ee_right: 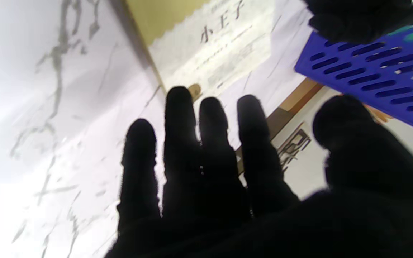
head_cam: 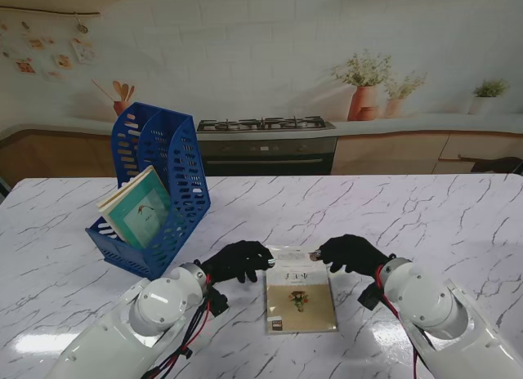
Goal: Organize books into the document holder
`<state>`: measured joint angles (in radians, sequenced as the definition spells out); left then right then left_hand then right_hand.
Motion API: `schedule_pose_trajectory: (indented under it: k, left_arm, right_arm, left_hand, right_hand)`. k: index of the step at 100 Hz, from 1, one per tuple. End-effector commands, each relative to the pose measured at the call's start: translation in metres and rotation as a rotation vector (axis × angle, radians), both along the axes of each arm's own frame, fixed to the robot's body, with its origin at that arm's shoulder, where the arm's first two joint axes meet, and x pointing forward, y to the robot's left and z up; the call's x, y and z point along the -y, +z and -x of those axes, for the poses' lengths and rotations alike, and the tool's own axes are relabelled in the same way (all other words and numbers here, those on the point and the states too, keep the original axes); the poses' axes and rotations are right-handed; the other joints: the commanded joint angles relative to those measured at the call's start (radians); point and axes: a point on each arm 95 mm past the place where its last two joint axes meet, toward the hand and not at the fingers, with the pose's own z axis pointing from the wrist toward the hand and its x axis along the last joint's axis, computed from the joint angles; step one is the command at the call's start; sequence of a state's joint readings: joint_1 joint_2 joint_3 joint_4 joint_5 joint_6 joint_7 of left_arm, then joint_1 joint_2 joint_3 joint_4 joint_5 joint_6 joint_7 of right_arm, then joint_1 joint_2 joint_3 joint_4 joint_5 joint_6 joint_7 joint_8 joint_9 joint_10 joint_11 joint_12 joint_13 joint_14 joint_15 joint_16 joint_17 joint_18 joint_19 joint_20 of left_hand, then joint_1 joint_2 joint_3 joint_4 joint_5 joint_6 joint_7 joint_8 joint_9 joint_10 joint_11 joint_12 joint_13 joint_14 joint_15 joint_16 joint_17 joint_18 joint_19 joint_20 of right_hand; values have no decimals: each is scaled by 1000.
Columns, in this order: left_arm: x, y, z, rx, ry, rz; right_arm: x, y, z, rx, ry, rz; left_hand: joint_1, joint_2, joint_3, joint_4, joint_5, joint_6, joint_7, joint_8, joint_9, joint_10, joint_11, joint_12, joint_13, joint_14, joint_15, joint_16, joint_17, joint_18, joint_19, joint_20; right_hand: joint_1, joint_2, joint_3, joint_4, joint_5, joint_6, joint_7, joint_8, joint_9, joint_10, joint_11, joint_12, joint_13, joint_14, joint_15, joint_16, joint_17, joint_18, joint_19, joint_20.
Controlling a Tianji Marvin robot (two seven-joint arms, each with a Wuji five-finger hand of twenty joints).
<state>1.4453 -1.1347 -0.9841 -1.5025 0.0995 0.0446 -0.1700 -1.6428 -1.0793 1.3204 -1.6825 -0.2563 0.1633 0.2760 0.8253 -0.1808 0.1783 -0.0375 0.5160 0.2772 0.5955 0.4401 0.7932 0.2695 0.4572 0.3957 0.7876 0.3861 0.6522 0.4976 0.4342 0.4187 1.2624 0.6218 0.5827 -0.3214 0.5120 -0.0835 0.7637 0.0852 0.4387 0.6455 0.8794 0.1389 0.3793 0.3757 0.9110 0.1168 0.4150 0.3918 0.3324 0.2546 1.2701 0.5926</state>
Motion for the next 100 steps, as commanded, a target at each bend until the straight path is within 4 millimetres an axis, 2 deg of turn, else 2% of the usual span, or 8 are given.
schedule_pose_trajectory:
  k: [1, 6, 13, 18, 30, 36, 51, 100]
  left_arm:
    - [0, 5, -2, 3, 3, 23]
    - [-2, 5, -4, -4, 17, 29]
    - [-3, 5, -7, -10, 42, 31]
    - [-5, 4, -8, -17, 58, 26]
    - [-7, 2, -12, -51, 84, 9]
    - [-7, -1, -14, -68, 97, 7]
    - [-4, -8, -15, -111, 118, 5]
    - [4, -24, -12, -197, 160, 8]
  right_arm:
    - [-1, 7, -1, 19, -19, 26]
    - [0, 10, -3, 11, -47, 47]
    - [2, 11, -4, -8, -80, 67]
    - [4, 10, -6, -25, -98, 85]
    - [6, 7, -10, -67, -131, 115]
    - [6, 4, -12, -98, -146, 123]
    - [4, -4, -17, -199, -145, 130]
    - [-9, -24, -33, -396, -159, 35]
  left_hand:
    - [-4, -61, 61, 22, -26, -10, -23, -20, -46, -8, -14, 5, -29, -42, -41, 1, 9, -55, -59, -35]
    - [-22, -103, 133, 15, -37, 2, -35, -26, -77, 0, -23, -2, -61, -43, -81, -13, 21, -90, -96, -83]
    - [-34, -138, 175, 9, -50, 23, -55, -36, -103, 9, -30, -10, -83, -45, -116, -34, 36, -132, -153, -127]
    - [-41, -152, 190, 6, -49, 38, -62, -41, -109, 17, -30, -13, -90, -41, -124, -41, 41, -145, -171, -141]
    - [-61, -154, 198, 0, -65, 79, -82, -52, -124, 45, -28, -19, -87, -32, -121, -50, 68, -173, -200, -166]
    - [-67, -152, 198, -1, -63, 99, -94, -61, -127, 62, -25, -27, -86, -18, -118, -58, 87, -165, -215, -181]
    - [-75, -144, 192, -2, -60, 123, -103, -68, -124, 84, -18, -35, -82, 4, -107, -64, 107, -144, -214, -189]
    - [-61, -129, 197, 1, -56, 148, -104, -75, -123, 117, -8, -49, -76, 40, -73, -74, 102, -95, -170, -178]
  right_hand:
    - [-45, -51, 34, 8, -23, 45, -42, 8, -2, 33, 5, -9, 39, 21, 3, 0, 49, 225, 42, 32]
    - [-59, -82, 57, 3, -20, 89, -68, -7, -2, 66, -10, -38, 43, 38, -27, -26, 76, 230, 29, 14]
    - [-80, -124, 88, -4, -17, 137, -98, -32, -5, 106, -24, -83, 49, 61, -61, -59, 108, 230, 33, -20]
    - [-95, -151, 116, -12, -11, 169, -105, -50, -2, 133, -7, -125, 66, 74, -66, -86, 142, 217, 59, -70]
    - [-123, -178, 137, -18, -14, 242, -123, -76, -9, 197, -6, -143, 88, 104, -85, -140, 196, 177, 59, -114]
    - [-129, -185, 140, -20, -28, 279, -135, -86, -24, 229, -15, -148, 82, 116, -88, -159, 210, 160, 48, -132]
    - [-133, -181, 131, -23, -58, 327, -152, -98, -62, 265, -22, -150, 60, 133, -105, -181, 216, 139, 30, -156]
    - [-105, -189, 156, -21, -126, 427, -212, -133, -192, 359, 5, -136, 15, 173, -161, -216, 235, 122, -37, -230]
